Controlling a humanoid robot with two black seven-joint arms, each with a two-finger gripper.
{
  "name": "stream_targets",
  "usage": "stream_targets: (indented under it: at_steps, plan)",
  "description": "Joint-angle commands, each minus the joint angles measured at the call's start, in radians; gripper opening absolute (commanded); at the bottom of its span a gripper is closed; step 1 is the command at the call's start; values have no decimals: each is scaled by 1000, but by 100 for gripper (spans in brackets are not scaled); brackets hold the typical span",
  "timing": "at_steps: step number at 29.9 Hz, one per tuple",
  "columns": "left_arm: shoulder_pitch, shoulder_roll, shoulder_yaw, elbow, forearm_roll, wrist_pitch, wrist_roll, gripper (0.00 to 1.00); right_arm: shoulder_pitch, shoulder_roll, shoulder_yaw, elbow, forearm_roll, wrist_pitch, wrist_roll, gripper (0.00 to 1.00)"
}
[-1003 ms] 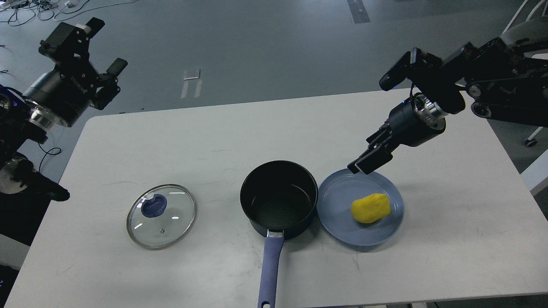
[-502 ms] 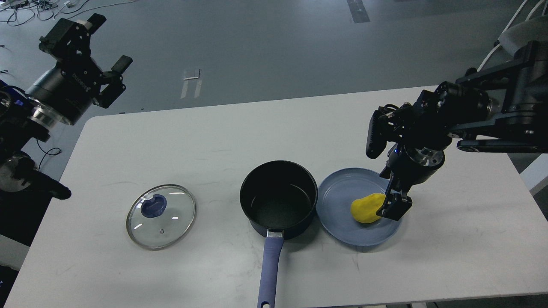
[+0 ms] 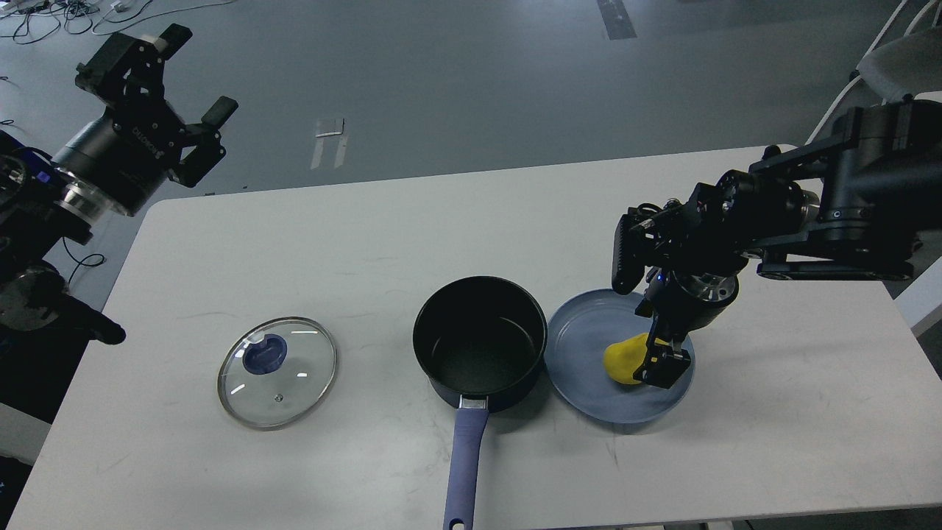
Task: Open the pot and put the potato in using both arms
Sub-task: 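Lower the right gripper onto the yellow potato and grasp it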
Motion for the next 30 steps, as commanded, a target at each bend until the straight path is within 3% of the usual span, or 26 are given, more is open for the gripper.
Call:
stream_targets:
  at_steps: [1, 13, 19, 20, 21, 22, 23, 24, 25, 26, 30]
  plan:
    - [0, 1, 0, 1, 0, 0, 0, 98, -6, 22, 0, -3, -6, -10, 0, 99]
    - [0, 1, 0, 1, 0, 0, -1, 98, -49, 55, -6, -30, -11, -38, 0, 99]
    - [0, 2, 0, 1, 0, 0, 0, 98, -56, 75, -34, -50, -11, -78, 0, 93]
    - [0, 2, 0, 1, 0, 0, 0, 98, -55, 75, -37, -56, -11, -84, 0, 89]
    - [0, 2, 0, 1, 0, 0, 0, 98, -55, 75, -41, -60, -11, -85, 0, 78]
    - [0, 2, 0, 1, 0, 0, 0, 98, -55, 75, -41, -60, -11, -85, 0, 78]
    - [0, 2, 0, 1, -1, 1, 0, 98, -53, 73, -46, -60, -11, -87, 0, 60]
    - [0, 2, 0, 1, 0, 1, 0, 98, -52, 73, -48, -60, -11, -87, 0, 49]
    - [0, 2, 0, 1, -1, 0, -1, 98, -49, 72, -49, -60, -11, -91, 0, 29]
    - [0, 2, 0, 1, -1, 0, 0, 98, -44, 69, -49, -60, -11, -99, 0, 22]
    - [0, 2, -5, 1, -1, 0, 0, 98, -7, 67, -48, -61, 2, -115, 0, 17]
